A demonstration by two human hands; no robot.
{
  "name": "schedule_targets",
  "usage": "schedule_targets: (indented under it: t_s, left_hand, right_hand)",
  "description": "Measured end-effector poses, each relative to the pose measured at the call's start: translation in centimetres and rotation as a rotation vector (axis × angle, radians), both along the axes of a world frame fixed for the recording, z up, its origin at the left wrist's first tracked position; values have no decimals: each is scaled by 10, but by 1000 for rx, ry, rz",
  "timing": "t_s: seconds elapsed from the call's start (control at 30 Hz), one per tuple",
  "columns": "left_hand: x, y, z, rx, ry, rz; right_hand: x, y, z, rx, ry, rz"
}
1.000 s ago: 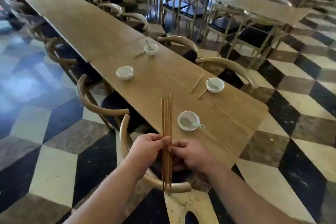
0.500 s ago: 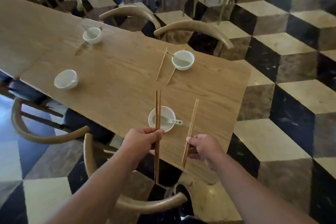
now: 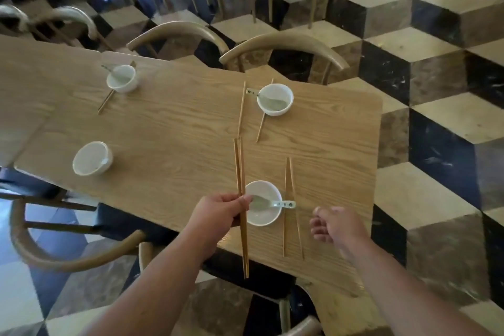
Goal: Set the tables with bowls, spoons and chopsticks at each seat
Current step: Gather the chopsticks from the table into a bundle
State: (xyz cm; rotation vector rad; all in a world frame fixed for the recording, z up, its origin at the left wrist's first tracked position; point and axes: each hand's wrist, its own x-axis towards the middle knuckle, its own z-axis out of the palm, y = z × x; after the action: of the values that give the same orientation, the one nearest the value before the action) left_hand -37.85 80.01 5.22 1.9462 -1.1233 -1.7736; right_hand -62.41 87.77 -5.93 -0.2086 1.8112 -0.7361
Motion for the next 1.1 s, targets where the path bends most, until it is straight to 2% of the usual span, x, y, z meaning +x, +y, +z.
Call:
schedule_targets:
  t_s: [0.13, 0.3, 0.4, 0.57, 0.8, 1.1]
  left_hand:
    - [38, -14, 5, -27, 64, -17]
    - [133, -29, 25, -65, 127, -85]
    - [211, -40, 30, -97, 69, -86]
    - [316, -58, 43, -91, 75, -60]
    - [384, -77, 35, -73, 75, -107]
    - [394, -126, -13, -85, -71, -155]
  right_hand:
    - [53, -20, 47, -189, 83, -36]
    - [213, -45, 114, -284, -211, 322]
    - [309, -51, 131, -309, -380, 288]
    - [423, -64, 137, -320, -367, 247]
    - [484, -90, 136, -301, -314, 297]
    - [501, -145, 79, -241, -345, 204]
